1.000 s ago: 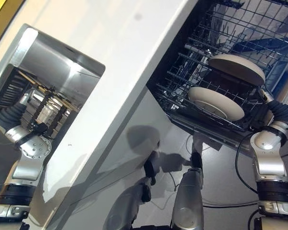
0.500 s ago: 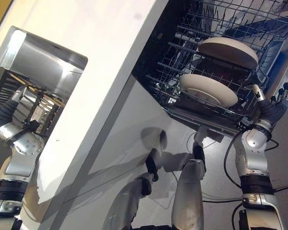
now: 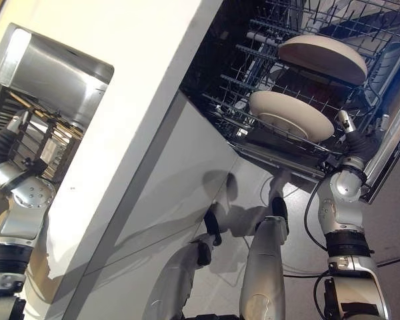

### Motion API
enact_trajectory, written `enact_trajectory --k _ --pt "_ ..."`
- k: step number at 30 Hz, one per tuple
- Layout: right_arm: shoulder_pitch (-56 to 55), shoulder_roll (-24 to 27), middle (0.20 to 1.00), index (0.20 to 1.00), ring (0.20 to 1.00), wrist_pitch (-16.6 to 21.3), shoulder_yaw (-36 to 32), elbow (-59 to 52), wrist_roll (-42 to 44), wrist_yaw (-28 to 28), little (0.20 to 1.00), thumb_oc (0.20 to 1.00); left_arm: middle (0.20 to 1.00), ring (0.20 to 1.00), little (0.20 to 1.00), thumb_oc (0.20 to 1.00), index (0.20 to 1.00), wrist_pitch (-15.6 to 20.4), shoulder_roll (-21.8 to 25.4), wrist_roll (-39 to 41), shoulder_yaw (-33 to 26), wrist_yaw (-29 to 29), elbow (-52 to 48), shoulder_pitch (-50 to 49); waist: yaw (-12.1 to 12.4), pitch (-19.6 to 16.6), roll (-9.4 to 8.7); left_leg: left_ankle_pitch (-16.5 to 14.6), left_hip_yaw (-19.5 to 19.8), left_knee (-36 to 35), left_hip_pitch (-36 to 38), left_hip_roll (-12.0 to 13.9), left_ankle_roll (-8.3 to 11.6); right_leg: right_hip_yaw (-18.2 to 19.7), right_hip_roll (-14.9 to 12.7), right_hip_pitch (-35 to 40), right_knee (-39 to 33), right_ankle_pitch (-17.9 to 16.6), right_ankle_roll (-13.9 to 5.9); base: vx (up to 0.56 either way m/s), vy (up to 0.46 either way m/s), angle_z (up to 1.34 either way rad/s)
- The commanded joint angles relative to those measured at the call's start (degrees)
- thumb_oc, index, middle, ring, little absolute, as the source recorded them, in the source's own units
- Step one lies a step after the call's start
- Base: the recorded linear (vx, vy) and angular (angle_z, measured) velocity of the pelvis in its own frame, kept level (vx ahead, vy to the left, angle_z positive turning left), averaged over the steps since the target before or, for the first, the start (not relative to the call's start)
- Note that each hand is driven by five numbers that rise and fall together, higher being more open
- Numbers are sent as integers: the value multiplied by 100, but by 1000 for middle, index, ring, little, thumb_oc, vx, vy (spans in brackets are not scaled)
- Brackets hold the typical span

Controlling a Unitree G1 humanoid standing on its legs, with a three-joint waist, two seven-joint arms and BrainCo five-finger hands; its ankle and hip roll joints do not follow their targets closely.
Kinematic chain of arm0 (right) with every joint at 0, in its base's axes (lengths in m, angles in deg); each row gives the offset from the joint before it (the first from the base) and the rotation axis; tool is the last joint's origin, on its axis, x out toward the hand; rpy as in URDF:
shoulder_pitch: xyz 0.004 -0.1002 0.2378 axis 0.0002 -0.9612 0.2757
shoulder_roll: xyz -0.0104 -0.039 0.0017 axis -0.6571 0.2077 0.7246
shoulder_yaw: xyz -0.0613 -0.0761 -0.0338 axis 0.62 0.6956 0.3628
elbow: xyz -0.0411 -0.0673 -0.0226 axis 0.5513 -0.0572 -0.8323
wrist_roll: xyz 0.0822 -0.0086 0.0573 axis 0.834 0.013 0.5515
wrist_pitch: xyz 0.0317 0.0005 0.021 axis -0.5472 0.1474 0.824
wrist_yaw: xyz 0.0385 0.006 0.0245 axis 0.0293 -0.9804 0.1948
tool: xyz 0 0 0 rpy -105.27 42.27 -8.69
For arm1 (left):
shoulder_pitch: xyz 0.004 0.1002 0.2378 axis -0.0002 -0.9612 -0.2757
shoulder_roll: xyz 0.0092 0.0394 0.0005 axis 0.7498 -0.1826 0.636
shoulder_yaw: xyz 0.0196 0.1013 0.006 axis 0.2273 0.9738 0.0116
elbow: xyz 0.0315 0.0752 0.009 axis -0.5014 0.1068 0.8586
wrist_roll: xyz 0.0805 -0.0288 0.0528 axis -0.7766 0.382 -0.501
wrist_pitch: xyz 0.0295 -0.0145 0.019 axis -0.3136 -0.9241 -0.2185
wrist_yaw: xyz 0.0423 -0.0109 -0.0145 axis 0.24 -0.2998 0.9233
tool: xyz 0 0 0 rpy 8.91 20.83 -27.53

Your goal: Pick up plates and place into dishwasher.

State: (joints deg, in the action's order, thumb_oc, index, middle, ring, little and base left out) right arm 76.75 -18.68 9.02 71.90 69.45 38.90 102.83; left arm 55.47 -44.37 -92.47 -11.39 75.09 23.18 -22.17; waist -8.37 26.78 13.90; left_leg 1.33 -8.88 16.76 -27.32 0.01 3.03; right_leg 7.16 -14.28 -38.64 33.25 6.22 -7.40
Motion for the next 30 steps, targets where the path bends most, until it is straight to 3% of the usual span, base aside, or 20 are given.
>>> enact_trajectory --k 1,16,30 --pt "938 1 1000 1000 1000 -8 572 -175 61 -441 1000 1000 1000 1000 1000 1000 1000 3 -1096 184 858 206 -361 249 -75 302 240 -578 593 1018 -341 454 326 36 -136 102 -560 -302 178 0 0 0" --pt "1628 -365 1000 1000 1000 -520 1504 -391 -213 -947 1000 1000 1000 1000 1000 1000 1000 -257 -1195 282 1074 97 -518 469 125 302 307 -736 631 1169 -124 192 286 34 -411 467 -709 -398 82 62 73 3" --pt "2850 -351 1000 1000 1000 -672 1849 -180 -304 -760 1000 1000 1000 1000 1000 1000 1000 -220 -991 533 989 0 -463 401 670 301 232 -814 730 1248 -87 -67 190 -229 -762 767 -866 -596 -42 48 47 8"
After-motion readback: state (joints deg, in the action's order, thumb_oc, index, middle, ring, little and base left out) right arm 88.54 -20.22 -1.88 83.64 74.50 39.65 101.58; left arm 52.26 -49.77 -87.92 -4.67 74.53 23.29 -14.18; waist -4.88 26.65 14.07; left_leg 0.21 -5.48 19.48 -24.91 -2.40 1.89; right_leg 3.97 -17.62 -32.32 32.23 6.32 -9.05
